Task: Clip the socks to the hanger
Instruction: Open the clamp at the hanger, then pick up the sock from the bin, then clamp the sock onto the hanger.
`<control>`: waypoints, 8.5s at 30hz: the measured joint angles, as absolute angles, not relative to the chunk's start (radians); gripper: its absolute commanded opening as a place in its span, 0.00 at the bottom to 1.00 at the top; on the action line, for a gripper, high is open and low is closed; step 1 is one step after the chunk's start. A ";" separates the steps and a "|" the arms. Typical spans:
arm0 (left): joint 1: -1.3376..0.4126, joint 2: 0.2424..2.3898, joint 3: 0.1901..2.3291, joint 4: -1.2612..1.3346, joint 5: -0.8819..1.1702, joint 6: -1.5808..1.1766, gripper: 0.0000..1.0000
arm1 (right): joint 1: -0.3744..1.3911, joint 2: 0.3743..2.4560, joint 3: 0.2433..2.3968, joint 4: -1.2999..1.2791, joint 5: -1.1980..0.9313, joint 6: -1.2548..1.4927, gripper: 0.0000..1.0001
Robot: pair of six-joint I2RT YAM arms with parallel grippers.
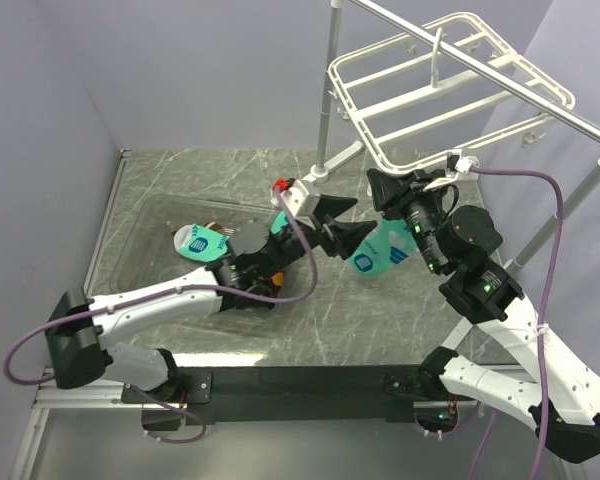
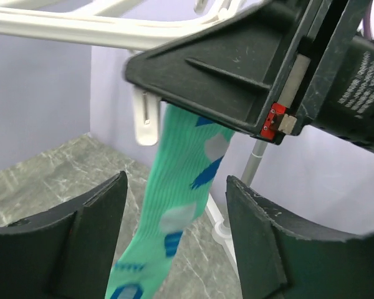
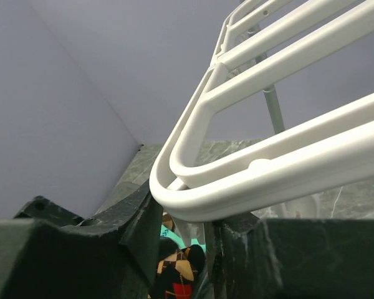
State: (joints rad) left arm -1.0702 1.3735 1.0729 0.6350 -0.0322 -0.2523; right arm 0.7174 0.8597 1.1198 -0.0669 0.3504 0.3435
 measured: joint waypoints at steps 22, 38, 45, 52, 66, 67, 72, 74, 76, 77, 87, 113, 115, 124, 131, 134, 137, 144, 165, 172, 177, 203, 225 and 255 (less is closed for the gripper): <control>-1.002 1.479 1.246 0.538 0.009 -0.362 0.30 | 0.717 0.868 1.105 -0.021 0.350 0.378 0.00; -0.981 1.521 1.266 0.568 0.052 -0.389 0.08 | 0.709 0.861 1.102 -0.054 0.345 0.408 0.45; -0.976 1.536 1.264 0.591 0.048 -0.388 0.08 | 0.709 0.852 1.089 -0.076 0.329 0.430 0.47; -0.976 1.543 1.261 0.604 0.047 -0.387 0.08 | 0.709 0.839 1.073 -0.070 0.353 0.429 0.45; -0.972 1.543 1.225 0.648 0.043 -0.387 0.08 | 0.709 0.826 0.987 0.047 0.361 0.398 0.35; -0.972 1.543 1.224 0.648 0.042 -0.387 0.08 | 0.709 0.825 0.979 0.062 0.363 0.396 0.35; -0.972 1.543 1.219 0.654 0.038 -0.387 0.08 | 0.709 0.821 0.951 0.113 0.371 0.395 0.39; -0.972 1.543 1.219 0.655 0.039 -0.387 0.08 | 0.709 0.821 0.939 0.139 0.375 0.395 0.39; -0.972 1.543 1.218 0.659 0.041 -0.387 0.08 | 0.709 0.820 0.927 0.168 0.377 0.395 0.41; -0.972 1.543 1.216 0.663 0.041 -0.387 0.08 | 0.709 0.820 0.923 0.177 0.378 0.395 0.41; -0.972 1.543 1.205 0.692 0.043 -0.387 0.08 | 0.711 0.812 0.905 0.233 0.385 0.390 0.36; -0.970 1.543 1.170 0.753 0.037 -0.386 0.06 | 0.718 0.829 0.890 0.277 0.403 0.377 0.34; -0.970 1.543 1.165 0.759 0.035 -0.386 0.06 | 0.718 0.833 0.890 0.277 0.403 0.377 0.32; -0.969 1.543 1.164 0.762 0.028 -0.384 0.09 | 0.720 0.842 0.890 0.288 0.419 0.377 0.00; -0.975 1.531 1.144 0.739 0.028 -0.382 0.64 | 0.719 0.842 0.875 0.311 0.445 0.366 0.00; -0.972 1.489 1.120 0.672 0.025 -0.393 0.67 | 0.719 0.842 0.872 0.323 0.457 0.348 0.00; -0.939 1.420 1.095 0.599 0.025 -0.426 0.69 | 0.719 0.842 0.870 0.330 0.464 0.327 0.00; -0.736 1.229 1.066 0.347 -0.046 -0.516 0.72 | 0.719 0.841 0.857 0.354 0.473 0.274 0.00; -0.477 1.232 0.767 0.118 0.029 -0.517 0.70 | 0.719 0.868 0.770 0.522 0.416 0.102 0.00; -0.579 1.361 0.815 0.155 0.041 -0.376 0.71 | 0.719 0.868 0.807 0.468 0.428 0.110 0.00; -0.727 1.497 0.954 0.134 -0.084 -0.294 0.70 | 0.719 0.868 0.842 0.438 0.433 0.122 0.00; -0.797 1.719 1.094 0.118 -0.400 -0.258 0.29 | 0.708 0.873 0.851 0.402 0.445 0.137 0.00; -0.783 1.164 0.845 0.389 -0.056 -0.268 0.01 | 0.702 0.895 0.885 0.379 0.442 0.192 0.00; -0.859 1.341 0.968 0.691 0.240 -0.414 0.00 | 0.702 0.939 0.916 0.392 0.424 0.237 0.00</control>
State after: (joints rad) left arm -0.8589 1.3407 0.9680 0.6910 0.2401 -0.4141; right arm 0.7021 0.9390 0.9157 0.3920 0.4244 0.2371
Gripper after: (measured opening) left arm 0.025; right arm 0.305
